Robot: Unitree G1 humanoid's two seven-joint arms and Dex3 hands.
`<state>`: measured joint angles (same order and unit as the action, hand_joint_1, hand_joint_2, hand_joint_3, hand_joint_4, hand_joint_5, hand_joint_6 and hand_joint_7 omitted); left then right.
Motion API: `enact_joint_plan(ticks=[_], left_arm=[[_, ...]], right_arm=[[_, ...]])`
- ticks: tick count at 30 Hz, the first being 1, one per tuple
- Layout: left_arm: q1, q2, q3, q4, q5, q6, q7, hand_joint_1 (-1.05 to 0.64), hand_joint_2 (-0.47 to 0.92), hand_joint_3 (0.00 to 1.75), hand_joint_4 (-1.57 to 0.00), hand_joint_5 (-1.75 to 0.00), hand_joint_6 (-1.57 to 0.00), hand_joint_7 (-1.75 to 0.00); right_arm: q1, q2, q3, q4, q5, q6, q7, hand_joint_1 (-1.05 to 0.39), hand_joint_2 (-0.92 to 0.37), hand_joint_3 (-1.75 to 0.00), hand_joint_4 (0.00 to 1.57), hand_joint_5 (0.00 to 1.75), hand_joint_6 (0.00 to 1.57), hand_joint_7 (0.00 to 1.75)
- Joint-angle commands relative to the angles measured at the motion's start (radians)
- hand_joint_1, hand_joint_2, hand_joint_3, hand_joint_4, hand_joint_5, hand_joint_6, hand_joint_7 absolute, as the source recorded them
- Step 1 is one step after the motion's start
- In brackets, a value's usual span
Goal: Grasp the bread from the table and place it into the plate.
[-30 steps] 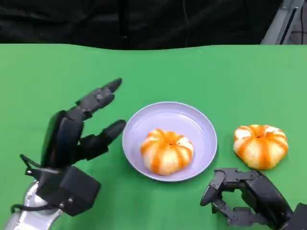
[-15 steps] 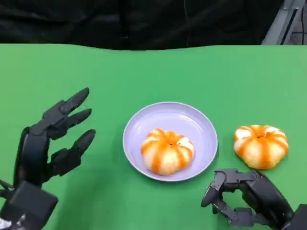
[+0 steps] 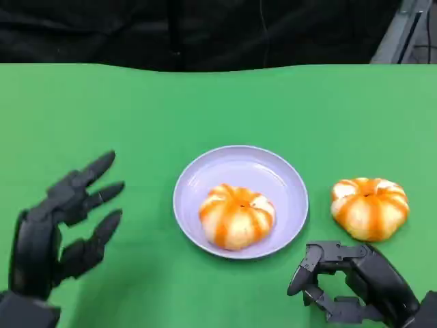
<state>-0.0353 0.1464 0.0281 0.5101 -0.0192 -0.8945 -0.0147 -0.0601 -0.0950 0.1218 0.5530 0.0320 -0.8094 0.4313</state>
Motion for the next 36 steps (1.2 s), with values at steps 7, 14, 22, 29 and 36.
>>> enact_joint_plan(ticks=[7,14,22,29,36], left_arm=[[0.062,-0.027,0.002,0.020,0.044,-0.023,-0.036,-0.55,0.92,0.42,-0.94,-0.03,-0.68,-0.01],[0.090,-0.039,-0.022,0.006,0.056,-0.014,-0.053,-0.53,0.92,0.41,-0.97,-0.03,-0.68,-0.01],[0.085,-0.048,-0.047,0.030,0.067,-0.037,-0.091,-0.32,0.92,0.17,-0.96,-0.01,-0.78,-0.03],[0.070,-0.029,-0.051,0.054,0.146,-0.052,-0.081,-0.07,0.92,0.07,-1.03,-0.03,-1.04,-0.10],[0.045,-0.014,-0.066,0.106,0.122,-0.070,-0.110,0.07,0.92,0.24,-1.24,-0.12,-1.30,-0.16]], right_arm=[[0.003,-0.015,-0.011,0.003,0.017,-0.009,0.005,-0.15,-0.72,-0.78,0.75,1.60,0.83,1.11],[0.005,-0.018,-0.009,-0.003,0.011,-0.013,0.001,-0.13,-0.73,-0.77,0.75,1.59,0.84,1.11],[0.005,-0.015,-0.010,-0.008,0.013,0.002,-0.001,-0.14,-0.72,-0.78,0.75,1.60,0.84,1.11],[0.005,-0.014,-0.009,-0.012,0.014,0.004,-0.002,-0.14,-0.71,-0.79,0.75,1.60,0.84,1.12],[0.004,-0.015,-0.010,-0.012,0.014,0.004,-0.001,-0.12,-0.71,-0.80,0.75,1.60,0.84,1.13]])
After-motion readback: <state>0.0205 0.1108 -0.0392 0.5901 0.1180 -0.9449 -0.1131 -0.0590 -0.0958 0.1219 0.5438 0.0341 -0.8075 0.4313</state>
